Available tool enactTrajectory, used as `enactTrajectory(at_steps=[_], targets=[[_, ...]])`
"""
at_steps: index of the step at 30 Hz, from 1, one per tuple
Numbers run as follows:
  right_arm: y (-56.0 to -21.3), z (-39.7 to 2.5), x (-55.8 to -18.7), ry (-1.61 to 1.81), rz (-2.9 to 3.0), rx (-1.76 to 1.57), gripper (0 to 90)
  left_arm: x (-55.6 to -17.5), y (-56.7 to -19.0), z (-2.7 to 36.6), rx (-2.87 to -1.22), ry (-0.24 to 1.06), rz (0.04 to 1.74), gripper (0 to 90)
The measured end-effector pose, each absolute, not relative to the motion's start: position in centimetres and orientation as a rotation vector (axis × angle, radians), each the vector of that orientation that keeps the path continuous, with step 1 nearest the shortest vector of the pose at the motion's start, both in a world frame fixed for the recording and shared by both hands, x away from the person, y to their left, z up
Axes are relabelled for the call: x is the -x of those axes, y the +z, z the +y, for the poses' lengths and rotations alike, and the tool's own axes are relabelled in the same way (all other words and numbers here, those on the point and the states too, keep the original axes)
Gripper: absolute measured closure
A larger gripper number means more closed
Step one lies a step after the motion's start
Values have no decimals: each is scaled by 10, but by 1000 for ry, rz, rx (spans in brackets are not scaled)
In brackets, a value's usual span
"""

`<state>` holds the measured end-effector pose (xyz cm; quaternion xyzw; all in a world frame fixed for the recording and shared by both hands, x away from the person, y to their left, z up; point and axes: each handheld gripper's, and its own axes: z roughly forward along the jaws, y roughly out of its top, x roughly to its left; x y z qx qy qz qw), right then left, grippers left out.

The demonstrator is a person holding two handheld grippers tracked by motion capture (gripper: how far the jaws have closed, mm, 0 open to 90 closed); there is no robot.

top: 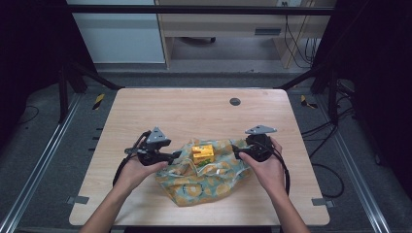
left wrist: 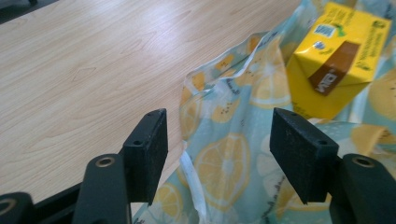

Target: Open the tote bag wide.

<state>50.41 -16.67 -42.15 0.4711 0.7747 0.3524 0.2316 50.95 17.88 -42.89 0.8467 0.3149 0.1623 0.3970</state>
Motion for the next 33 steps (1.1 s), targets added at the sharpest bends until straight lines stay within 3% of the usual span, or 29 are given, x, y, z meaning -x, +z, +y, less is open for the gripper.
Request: enactTrajectory(at_steps=[7,13,16,19,24,26,33], targets=[[-426,-157,-512,940,2118,-1324,175,-508,-434,172,-2165,363,786,326],[-431,-153,-515,912,2131,-1344,169,-509,-445,162,-2227,320,776,363],[-432,-153,-514,911,2128,-1349,165,-504,-448,155,-2275,300,737,423],[-434,-154,-509,909,2128,-1359,151,-502,-450,152,-2318,304,722,543],[-442,-156,-505,899,2146,-1367,146,-504,-453,152,-2321,309,753,822],[-446,-156,-503,898,2153,-1372,152,-504,-451,154,-2305,325,763,884],[-455,-160,-490,870,2192,-1361,276,-503,-442,167,-2208,385,827,900]])
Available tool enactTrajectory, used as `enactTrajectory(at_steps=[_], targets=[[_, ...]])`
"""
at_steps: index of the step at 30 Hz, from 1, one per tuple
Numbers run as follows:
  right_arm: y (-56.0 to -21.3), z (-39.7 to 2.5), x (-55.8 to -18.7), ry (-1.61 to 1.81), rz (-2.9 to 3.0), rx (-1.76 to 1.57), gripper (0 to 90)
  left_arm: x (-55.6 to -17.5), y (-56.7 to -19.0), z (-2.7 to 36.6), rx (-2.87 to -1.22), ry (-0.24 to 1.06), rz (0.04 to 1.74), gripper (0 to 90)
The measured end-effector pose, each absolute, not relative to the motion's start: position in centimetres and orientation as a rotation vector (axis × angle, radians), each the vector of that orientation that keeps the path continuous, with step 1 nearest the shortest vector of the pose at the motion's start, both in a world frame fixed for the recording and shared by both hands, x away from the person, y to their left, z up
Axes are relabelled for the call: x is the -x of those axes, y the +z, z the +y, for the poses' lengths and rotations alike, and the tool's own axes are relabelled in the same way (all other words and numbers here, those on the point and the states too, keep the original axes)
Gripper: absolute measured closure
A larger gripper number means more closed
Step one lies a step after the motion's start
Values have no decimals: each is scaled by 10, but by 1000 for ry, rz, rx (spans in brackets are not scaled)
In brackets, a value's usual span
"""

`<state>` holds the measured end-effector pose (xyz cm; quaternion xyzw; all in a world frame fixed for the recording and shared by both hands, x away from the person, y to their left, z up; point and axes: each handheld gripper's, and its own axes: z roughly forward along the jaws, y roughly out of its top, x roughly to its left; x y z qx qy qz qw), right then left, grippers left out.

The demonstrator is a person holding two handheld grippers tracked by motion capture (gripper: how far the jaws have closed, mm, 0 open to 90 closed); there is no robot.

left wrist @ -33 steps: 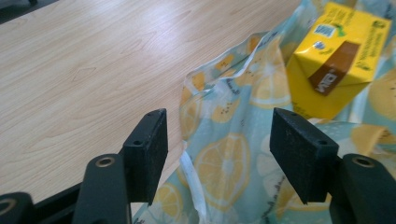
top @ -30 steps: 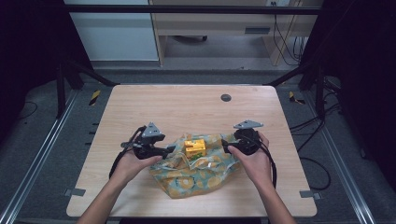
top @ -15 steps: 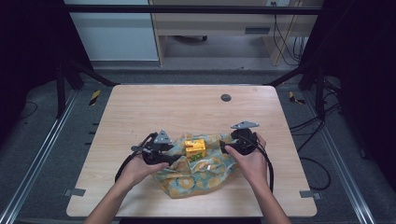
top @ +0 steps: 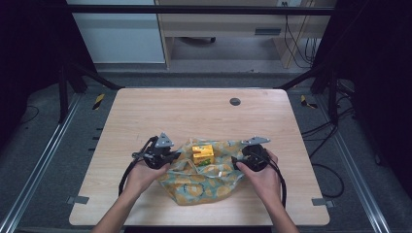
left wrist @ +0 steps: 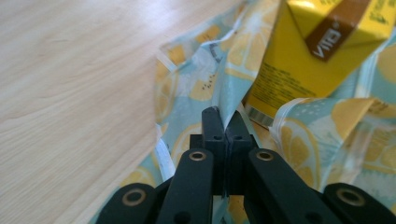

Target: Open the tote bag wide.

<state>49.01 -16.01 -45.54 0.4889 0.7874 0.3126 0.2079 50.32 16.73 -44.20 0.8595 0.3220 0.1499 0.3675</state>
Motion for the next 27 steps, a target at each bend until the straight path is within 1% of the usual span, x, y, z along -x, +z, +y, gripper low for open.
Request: enactTrajectory(at_steps=[3,8,10,21,26,27], targets=[[-460,-163,-483,873,2212,-1348,355,-505,-439,172,-2178,404,846,900],[-464,-164,-471,876,2240,-1320,389,-508,-438,176,-2159,419,868,900],[-463,-165,-466,881,2249,-1304,423,-509,-438,176,-2157,420,874,900],[-457,-169,-455,911,2260,-1228,408,-513,-429,179,-2096,458,908,900],[-456,-175,-452,915,2263,-1191,477,-517,-424,184,-2072,476,930,900],[-456,-177,-451,922,2266,-1185,514,-517,-423,184,-2066,480,933,900]])
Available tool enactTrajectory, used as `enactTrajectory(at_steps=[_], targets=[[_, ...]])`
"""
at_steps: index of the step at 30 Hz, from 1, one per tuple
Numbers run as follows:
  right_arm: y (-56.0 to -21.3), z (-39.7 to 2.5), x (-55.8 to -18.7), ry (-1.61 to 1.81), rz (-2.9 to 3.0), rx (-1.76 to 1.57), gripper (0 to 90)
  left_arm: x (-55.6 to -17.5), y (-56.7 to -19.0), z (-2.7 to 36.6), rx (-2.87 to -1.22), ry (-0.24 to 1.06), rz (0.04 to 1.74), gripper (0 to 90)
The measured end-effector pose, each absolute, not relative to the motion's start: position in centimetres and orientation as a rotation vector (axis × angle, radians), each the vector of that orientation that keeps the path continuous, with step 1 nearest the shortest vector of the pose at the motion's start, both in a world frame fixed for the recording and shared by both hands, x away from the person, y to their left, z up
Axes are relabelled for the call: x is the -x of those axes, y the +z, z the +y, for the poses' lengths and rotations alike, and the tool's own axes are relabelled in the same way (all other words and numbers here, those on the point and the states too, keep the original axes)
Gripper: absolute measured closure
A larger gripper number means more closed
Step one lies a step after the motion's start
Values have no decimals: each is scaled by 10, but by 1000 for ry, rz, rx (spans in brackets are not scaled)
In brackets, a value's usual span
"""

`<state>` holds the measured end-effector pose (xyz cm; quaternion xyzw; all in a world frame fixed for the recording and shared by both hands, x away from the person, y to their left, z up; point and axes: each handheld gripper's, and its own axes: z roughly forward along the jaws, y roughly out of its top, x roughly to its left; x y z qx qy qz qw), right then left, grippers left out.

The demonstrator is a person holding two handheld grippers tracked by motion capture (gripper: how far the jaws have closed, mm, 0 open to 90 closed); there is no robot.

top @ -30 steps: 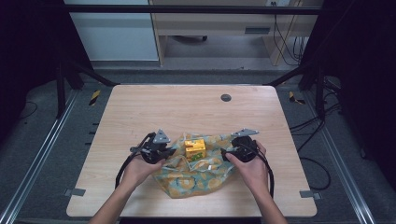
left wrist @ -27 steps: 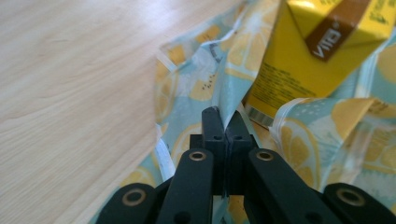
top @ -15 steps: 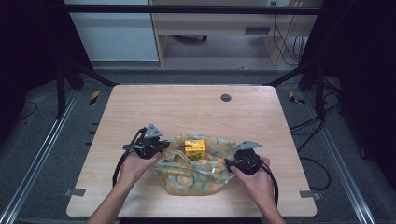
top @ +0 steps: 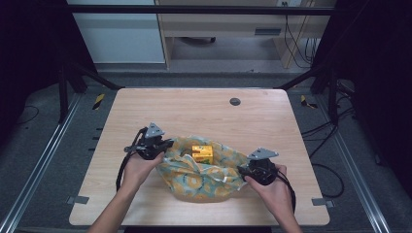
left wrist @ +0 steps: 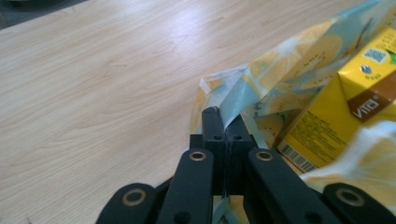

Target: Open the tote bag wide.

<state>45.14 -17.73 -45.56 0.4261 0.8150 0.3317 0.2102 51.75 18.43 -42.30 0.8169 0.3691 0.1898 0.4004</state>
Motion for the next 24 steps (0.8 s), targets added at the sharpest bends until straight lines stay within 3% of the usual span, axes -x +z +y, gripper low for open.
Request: enactTrajectory(at_steps=[9,24], targets=[[-455,-189,-456,1006,2268,-1104,826,-524,-424,190,-2083,482,964,900],[-481,-196,-486,982,2372,-1133,884,-531,-463,195,-2155,381,1022,900]])
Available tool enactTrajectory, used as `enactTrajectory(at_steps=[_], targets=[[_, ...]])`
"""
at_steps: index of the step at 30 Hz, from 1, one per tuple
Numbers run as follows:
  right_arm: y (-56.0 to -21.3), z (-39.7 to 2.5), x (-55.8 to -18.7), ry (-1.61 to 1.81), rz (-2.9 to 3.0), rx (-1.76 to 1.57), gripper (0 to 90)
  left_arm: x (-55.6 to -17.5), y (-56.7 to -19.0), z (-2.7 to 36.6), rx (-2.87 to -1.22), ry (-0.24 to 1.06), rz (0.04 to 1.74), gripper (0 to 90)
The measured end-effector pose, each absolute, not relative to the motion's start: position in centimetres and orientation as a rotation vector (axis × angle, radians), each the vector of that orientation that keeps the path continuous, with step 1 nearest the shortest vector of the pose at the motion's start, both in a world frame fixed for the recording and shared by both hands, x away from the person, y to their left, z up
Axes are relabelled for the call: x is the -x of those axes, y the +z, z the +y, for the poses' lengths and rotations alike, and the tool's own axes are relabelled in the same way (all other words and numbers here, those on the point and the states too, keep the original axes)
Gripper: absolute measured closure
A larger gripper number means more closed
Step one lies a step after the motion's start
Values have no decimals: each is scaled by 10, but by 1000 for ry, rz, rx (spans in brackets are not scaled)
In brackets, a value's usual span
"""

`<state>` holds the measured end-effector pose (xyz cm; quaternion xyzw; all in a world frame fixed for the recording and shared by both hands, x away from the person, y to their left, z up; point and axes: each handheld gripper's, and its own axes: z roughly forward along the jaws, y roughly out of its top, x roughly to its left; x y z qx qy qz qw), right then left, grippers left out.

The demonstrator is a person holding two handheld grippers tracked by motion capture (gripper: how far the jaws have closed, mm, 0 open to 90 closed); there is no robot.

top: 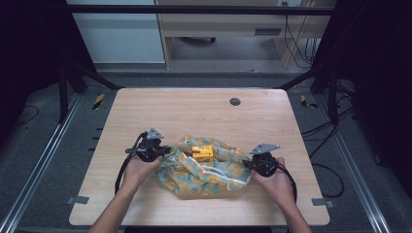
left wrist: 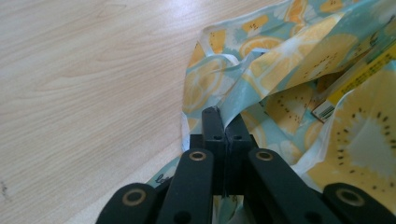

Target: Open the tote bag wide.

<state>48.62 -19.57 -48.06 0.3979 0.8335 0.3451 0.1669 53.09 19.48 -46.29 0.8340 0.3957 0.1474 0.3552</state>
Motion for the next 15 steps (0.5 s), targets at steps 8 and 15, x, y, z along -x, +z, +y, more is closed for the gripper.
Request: enactTrajectory(at_steps=[8,15], targets=[[-484,-194,-490,938,2400,-1117,893,-527,-472,199,-2152,371,1019,900],[-484,-192,-494,896,2401,-1104,895,-523,-478,202,-2159,363,1017,900]])
